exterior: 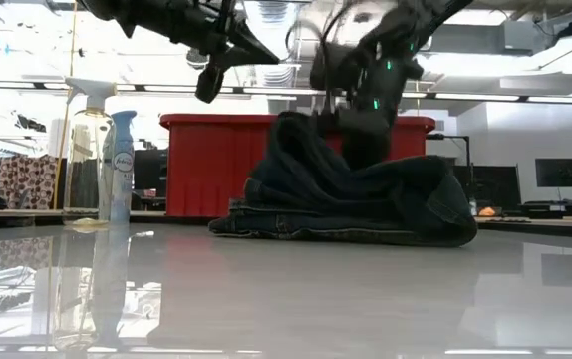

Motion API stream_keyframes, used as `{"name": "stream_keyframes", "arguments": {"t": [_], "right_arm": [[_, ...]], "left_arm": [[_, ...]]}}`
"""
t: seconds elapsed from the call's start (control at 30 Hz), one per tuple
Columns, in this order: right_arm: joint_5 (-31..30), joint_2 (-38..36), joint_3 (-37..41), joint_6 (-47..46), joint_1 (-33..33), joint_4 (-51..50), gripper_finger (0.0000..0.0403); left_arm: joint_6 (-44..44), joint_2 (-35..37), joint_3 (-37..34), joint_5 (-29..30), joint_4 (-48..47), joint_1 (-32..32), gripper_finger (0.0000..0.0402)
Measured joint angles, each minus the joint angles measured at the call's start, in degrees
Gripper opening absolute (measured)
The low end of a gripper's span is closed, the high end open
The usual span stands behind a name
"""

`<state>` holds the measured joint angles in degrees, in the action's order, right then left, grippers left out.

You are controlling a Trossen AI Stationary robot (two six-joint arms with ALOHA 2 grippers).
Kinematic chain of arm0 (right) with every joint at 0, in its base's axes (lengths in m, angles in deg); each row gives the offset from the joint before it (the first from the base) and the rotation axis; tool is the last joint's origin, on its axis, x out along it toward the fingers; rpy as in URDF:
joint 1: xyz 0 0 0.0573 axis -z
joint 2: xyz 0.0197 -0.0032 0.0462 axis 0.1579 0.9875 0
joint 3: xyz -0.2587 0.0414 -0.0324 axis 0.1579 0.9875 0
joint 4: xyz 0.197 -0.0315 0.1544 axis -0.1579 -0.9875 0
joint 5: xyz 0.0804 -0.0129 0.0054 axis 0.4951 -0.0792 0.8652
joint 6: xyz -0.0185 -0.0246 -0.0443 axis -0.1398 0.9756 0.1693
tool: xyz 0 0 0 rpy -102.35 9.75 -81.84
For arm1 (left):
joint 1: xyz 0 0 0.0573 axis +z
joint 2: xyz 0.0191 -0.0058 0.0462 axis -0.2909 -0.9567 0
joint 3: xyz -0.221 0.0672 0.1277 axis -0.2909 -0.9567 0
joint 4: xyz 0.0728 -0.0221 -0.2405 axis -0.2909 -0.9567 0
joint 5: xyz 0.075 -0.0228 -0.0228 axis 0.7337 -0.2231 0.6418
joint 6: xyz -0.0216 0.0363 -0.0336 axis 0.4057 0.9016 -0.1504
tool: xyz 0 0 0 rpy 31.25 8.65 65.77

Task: Fold Laundry from Bin
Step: Fold the blue jeans

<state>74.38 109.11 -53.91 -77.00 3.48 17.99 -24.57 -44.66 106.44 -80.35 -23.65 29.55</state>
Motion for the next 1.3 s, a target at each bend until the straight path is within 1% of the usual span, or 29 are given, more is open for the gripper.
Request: {"name": "stream_keyframes", "arguments": {"t": [0.03, 0.1, 0.17, 0.27, 0.33, 0.43, 0.5, 0.53, 0.6, 0.67, 0.73, 0.83, 0.93, 1.07, 1.17, 1.3], "right_arm": [[0.0, -1.3, -0.7, -0.2, 0.4, 0.1, 0.0015], [0.1, -3.9, -1.5, -1.5, 0.9, 0.0, 0.0015], [0.0, -6.5, -1.8, -3.2, 1.5, -0.4, 0.0015], [-0.1, -10.6, -1.8, -5.9, 2.3, -1.3, 0.0015], [-1.7, -13.4, -1.8, -7.2, 2.7, -3.9, 0.0015], [-4.2, -16.0, -1.9, -7.3, 2.8, -6.2, 0.0015], [-4.6, -16.5, -1.9, -7.4, 2.6, -6.1, 0.0015], [-4.6, -16.5, -1.9, -7.4, 2.5, -6.0, 0.0015], [-4.5, -15.7, -1.9, -7.4, 2.3, -5.9, 0.0015], [-4.8, -14.2, -1.9, -7.4, 1.7, -5.8, 0.0015], [-5.6, -12.3, -1.8, -7.4, 1.0, -6.0, 0.0015], [-5.6, -9.9, -1.8, -6.2, 0.3, -5.9, 0.0015], [-5.6, -6.7, -1.9, -4.0, -0.6, -4.9, 0.0015], [-5.6, -1.8, -1.9, -0.9, -0.7, -1.6, 0.0015], [-5.6, 1.7, -1.9, -0.3, -0.1, -1.4, 0.0015], [-5.5, 4.5, -1.9, -0.2, 1.5, -2.4, 0.0015]], "left_arm": [[1.0, -0.9, 0.1, 0.1, 1.6, -0.3, 0.0], [2.8, -2.9, 0.1, 0.3, 1.1, -0.7, 0.0], [4.3, -6.3, 0.0, -1.2, 1.8, -1.0, 0.0], [5.6, -10.7, -0.1, -6.7, 7.0, -1.1, 0.0], [6.2, -13.3, 1.6, -10.3, 8.5, -1.1, 0.0], [9.6, -16.0, 6.4, -15.3, 4.8, -1.9, 0.0], [12.6, -16.9, 10.7, -17.2, -0.7, -2.7, 0.0], [14.0, -17.5, 12.9, -16.8, -4.8, -3.2, 0.0], [17.0, -19.1, 15.9, -13.5, -13.3, -4.1, 0.0], [19.2, -21.4, 16.4, -11.3, -18.3, -5.0, 0.0], [18.8, -22.8, 16.2, -11.7, -18.7, -5.6, 0.0], [16.9, -23.1, 15.7, -13.3, -19.4, -6.2, 0.0], [16.6, -23.3, 14.5, -12.5, -24.9, -6.7, 0.0], [16.9, -22.9, 14.6, -11.2, -27.9, -7.8, 0.0], [16.9, -23.0, 14.6, -8.7, -30.2, -8.9, 0.0], [16.9, -23.0, 14.6, -2.6, -33.0, -10.1, 0.0]]}}
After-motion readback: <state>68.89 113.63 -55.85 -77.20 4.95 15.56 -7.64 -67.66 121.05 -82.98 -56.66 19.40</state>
